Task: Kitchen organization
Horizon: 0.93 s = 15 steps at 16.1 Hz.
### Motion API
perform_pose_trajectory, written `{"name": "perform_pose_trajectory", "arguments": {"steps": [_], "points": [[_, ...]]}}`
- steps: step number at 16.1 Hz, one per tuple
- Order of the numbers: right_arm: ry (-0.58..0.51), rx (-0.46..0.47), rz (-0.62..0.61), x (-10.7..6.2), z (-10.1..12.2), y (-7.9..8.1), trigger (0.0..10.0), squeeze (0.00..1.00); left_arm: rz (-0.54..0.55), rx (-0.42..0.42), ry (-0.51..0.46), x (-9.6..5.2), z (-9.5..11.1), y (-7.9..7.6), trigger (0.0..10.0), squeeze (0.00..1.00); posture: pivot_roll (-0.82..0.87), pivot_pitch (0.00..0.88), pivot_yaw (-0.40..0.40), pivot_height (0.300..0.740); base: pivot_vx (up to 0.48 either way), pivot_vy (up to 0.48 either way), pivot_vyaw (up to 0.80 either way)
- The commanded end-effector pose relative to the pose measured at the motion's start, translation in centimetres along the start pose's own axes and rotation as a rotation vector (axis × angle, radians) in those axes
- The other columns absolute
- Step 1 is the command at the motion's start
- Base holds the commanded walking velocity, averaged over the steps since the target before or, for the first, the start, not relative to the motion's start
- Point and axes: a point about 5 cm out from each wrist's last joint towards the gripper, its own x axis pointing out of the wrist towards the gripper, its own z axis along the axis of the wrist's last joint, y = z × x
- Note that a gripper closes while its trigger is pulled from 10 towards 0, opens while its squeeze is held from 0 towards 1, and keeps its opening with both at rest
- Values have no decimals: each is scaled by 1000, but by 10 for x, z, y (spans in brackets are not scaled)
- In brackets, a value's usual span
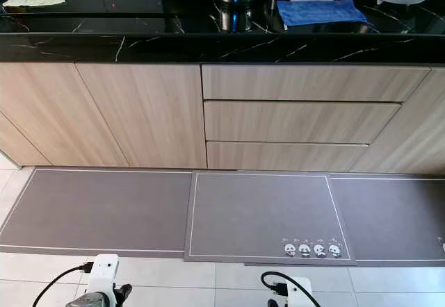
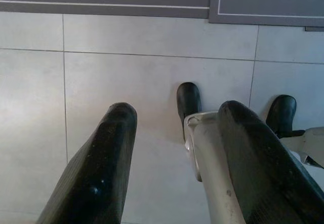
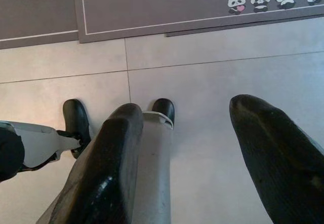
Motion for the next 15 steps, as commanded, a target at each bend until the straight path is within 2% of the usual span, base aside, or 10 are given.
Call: {"name": "perform_pose_trajectory", "arguments": {"steps": [1, 4, 9, 15], "points": [[0, -4, 6, -1, -3, 1, 10000, 0, 0, 5, 24, -1, -7, 1, 10000, 0, 54, 135, -25, 740, 0, 0, 0], [5, -37, 24, -2, -5, 1, 10000, 0, 6, 7, 19, -1, -7, -2, 10000, 0, 43, 128, -35, 740, 0, 0, 0], [-14, -48, 9, -2, -1, -5, 10000, 0, -15, 14, 3, 0, -4, -6, 10000, 0, 27, 132, -44, 740, 0, -248, 101], [-18, -34, 42, 1, 5, 3, 10000, 0, -3, -12, 3, 0, -3, -6, 10000, 0, 61, 157, -48, 740, 0, -320, 0]]}}
